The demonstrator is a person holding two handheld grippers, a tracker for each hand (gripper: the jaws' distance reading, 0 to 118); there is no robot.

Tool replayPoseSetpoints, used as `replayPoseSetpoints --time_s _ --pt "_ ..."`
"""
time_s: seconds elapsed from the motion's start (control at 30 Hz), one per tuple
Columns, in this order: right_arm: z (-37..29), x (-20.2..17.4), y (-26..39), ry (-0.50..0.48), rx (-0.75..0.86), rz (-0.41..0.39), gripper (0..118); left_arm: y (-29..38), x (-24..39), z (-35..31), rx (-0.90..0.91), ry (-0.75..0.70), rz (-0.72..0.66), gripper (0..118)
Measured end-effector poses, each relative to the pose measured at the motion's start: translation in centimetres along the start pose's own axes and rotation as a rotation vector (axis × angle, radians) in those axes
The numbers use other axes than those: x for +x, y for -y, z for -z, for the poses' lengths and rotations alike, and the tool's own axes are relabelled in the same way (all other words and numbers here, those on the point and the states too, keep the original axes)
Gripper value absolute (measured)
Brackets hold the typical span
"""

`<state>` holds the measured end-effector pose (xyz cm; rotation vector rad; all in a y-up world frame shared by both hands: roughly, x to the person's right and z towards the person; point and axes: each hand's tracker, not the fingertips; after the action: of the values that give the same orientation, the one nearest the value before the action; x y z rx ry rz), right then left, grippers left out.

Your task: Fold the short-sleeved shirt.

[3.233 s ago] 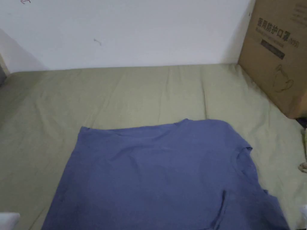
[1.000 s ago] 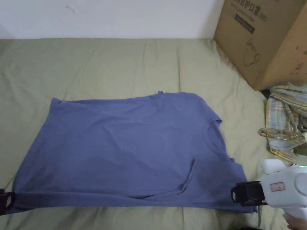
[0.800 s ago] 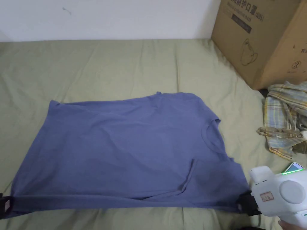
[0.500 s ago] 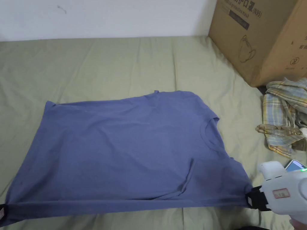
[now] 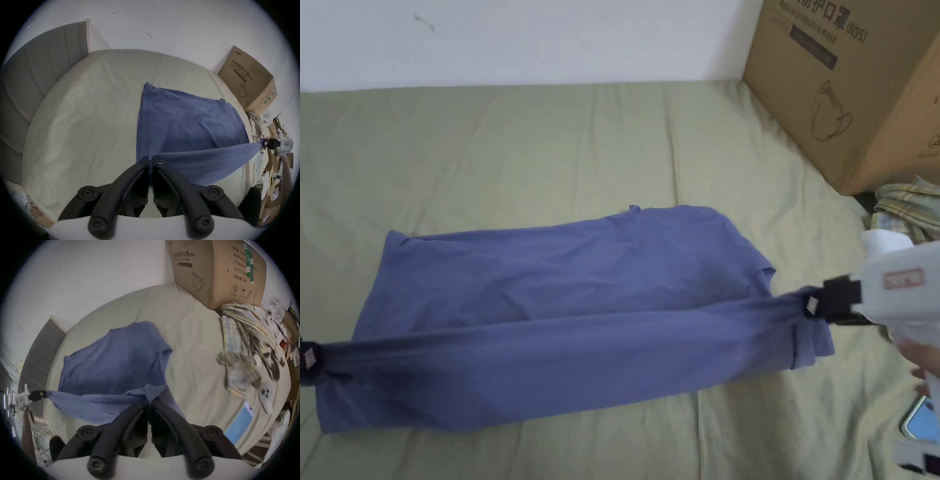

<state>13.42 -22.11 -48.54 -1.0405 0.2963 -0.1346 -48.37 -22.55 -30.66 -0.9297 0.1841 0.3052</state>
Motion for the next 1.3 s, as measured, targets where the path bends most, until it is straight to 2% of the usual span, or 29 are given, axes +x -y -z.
replayPoseSetpoints --time_s 0.13,0.17,0.2,0.23,0.27,0.3,0.33,0.37,0.47,0.53,0.57,0.6,0.63,0.67,0.7,0.8,0.97,1.0,1.03,1.07,1.1,1.13,1.23,1.3 --pt "6.3 -0.5 -2.6 0.018 -0.024 0.059 2 -2.6 -0.1 4.9 -0.031 -0.036 0.022 5" --pt "7.2 -0.8 -2.8 0.034 -0.022 0.061 6 -2.8 -0.2 5.7 -0.039 -0.034 0.014 8" --pt "7.9 -1.1 -2.9 0.07 -0.005 0.04 16 -3.0 -0.3 6.3 -0.042 -0.044 0.005 14" --pt "8.2 -1.3 -3.0 0.118 0.018 -0.001 37 -2.9 -0.4 6.7 -0.037 -0.057 0.003 29" --pt "8.4 -1.7 -2.8 0.165 0.041 -0.028 76 -2.8 -0.5 7.0 -0.031 -0.07 0.006 65" --pt "8.3 -1.7 -2.6 0.189 0.046 -0.04 97 -2.7 -0.7 7.1 -0.031 -0.078 0.007 94" --pt "8.0 -1.6 -2.4 0.158 0.043 -0.026 103 -2.5 -0.8 7.1 -0.032 -0.08 0.006 110" --pt "7.5 -1.5 -2.3 0.132 0.067 -0.019 103 -2.0 -1.0 6.8 -0.024 -0.078 0.005 117" --pt "5.6 -1.5 -1.0 0.117 0.081 -0.01 103 -0.9 -1.2 5.5 -0.001 -0.061 0.003 116" --pt "4.1 -1.8 0.2 0.117 0.085 -0.017 103 0.2 -1.3 4.2 0.003 -0.06 -0.006 116" --pt "3.2 -1.8 1.0 0.098 0.087 -0.014 101 0.9 -1.1 3.3 0.01 -0.051 -0.013 111" --pt "2.1 -1.9 2.0 0.068 0.107 -0.006 93 1.6 -0.9 2.3 0.006 -0.001 -0.026 99" --pt "1.3 -2.0 2.8 0.045 0.129 0.002 69 2.2 -0.9 1.4 0.015 0.029 -0.031 71" --pt "0.4 -2.3 3.6 0.014 0.152 0.012 18 3.0 -0.6 0.3 0.025 0.019 -0.026 21" --pt "-0.3 -2.5 4.3 0.005 0.17 0.028 2 3.7 -0.2 -0.6 0.036 0.014 -0.015 1" --pt "-1.1 -2.9 5.7 0.006 0.16 0.032 2 4.9 0.3 -2.3 0.067 -0.008 0.014 1" --pt "-0.7 -3.4 6.6 -0.023 0.129 0.03 2 4.0 -0.3 -0.4 0.027 0.042 -0.057 2" --pt "-0.5 -3.3 6.6 -0.027 0.122 0.029 2 3.7 -0.4 0.6 0.023 0.033 -0.065 14" --pt "-0.4 -3.3 6.6 -0.032 0.116 0.031 2 3.6 -0.6 1.7 0.011 0.008 -0.067 50" --pt "-0.3 -3.2 6.6 -0.034 0.113 0.037 2 3.5 -0.8 3.2 -0.034 -0.019 -0.057 111" --pt "-0.2 -3.1 6.7 -0.037 0.112 0.046 2 3.5 -1.1 3.9 -0.089 -0.065 -0.044 116" --pt "-0.1 -3.0 6.7 -0.042 0.109 0.053 2 2.8 -1.3 4.9 -0.046 -0.041 -0.058 109" --pt "0.0 -2.8 6.7 -0.037 0.103 0.06 2 3.8 -1.1 8.1 -0.156 -0.108 -0.015 110" --pt "0.4 -2.5 6.6 -0.026 0.093 0.054 2 4.3 -0.5 9.0 -0.17 -0.076 -0.015 110"
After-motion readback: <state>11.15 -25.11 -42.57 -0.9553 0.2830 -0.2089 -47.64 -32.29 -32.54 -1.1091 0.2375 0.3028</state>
